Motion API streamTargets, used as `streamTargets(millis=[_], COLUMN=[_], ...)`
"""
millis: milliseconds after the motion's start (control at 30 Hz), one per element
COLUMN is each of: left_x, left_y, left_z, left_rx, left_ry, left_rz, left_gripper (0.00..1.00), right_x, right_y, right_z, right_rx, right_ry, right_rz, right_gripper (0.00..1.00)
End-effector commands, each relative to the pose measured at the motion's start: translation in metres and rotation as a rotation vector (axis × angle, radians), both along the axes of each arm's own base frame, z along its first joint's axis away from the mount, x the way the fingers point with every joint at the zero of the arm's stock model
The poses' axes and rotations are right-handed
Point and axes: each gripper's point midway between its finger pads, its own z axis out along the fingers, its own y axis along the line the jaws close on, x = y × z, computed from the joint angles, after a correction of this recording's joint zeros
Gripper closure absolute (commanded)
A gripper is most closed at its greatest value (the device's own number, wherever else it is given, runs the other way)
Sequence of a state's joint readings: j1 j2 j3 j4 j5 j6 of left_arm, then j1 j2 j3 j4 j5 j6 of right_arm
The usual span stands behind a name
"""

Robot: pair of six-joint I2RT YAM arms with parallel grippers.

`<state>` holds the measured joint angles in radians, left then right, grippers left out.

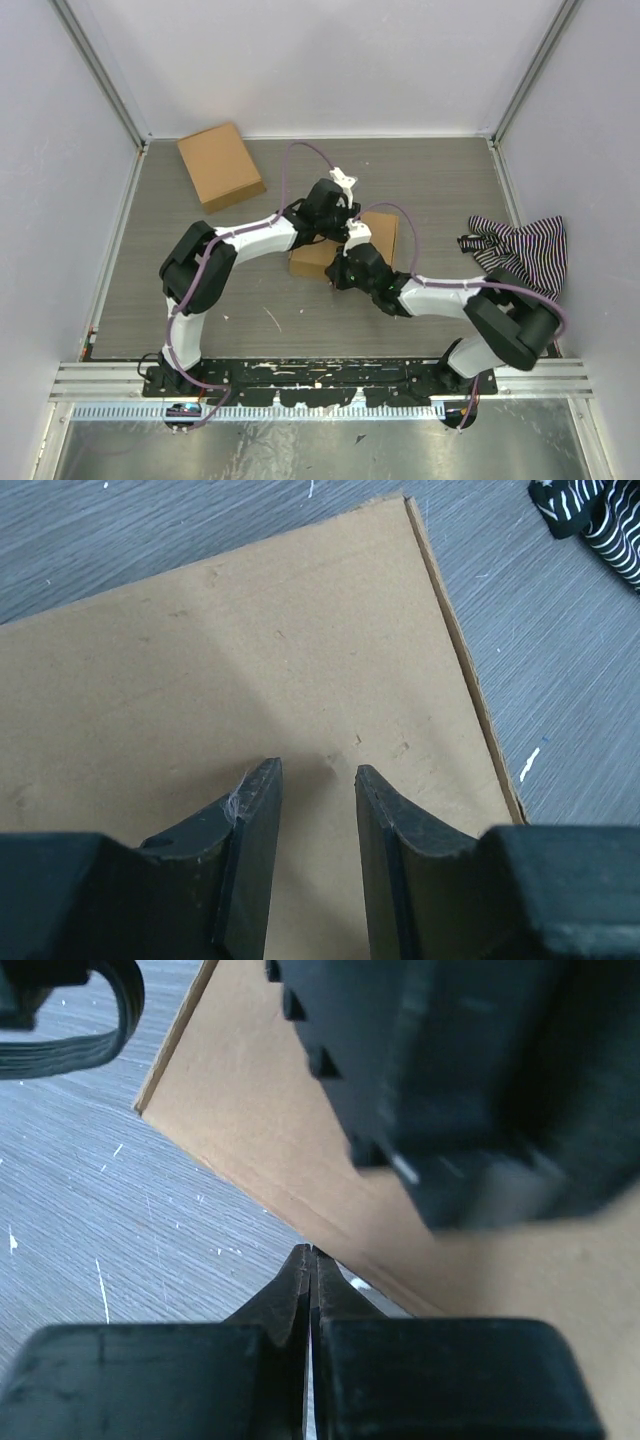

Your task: Fold the paper box

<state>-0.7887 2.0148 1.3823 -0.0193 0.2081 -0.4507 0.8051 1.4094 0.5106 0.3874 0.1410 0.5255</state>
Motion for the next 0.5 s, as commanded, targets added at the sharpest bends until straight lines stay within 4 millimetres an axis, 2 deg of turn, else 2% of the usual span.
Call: streamTargets(millis=[0,167,333,467], left_x=[-0.076,-0.079,-0.079,-0.074], left_y=[0.043,0.048,0.057,0.066], left_z=[-0.085,-0.083,-0.079,-0.074], left_rx=[0.243,0.242,0.269,0.293], left_ry=[0.275,0.276,0.263,0.236], left_rz=[-0.067,-0.055,-0.026,0.017], left_gripper=[0.57,0.57,0.57,0.57], right_x=[0.040,0.056,0.054,0.047], right_y=[0.021,-0.003,-0.011,-0.026], right_z=[0.024,0.014,0.020,0.026], right_rx=[0.038,0.002,-0.018,-0.049], right_ry=[-0.117,-0.145,-0.168,-0.169], right_rz=[-0.034,-0.197,-0.205,-0.227], right_gripper=[0.99,0.99,0.99,0.99])
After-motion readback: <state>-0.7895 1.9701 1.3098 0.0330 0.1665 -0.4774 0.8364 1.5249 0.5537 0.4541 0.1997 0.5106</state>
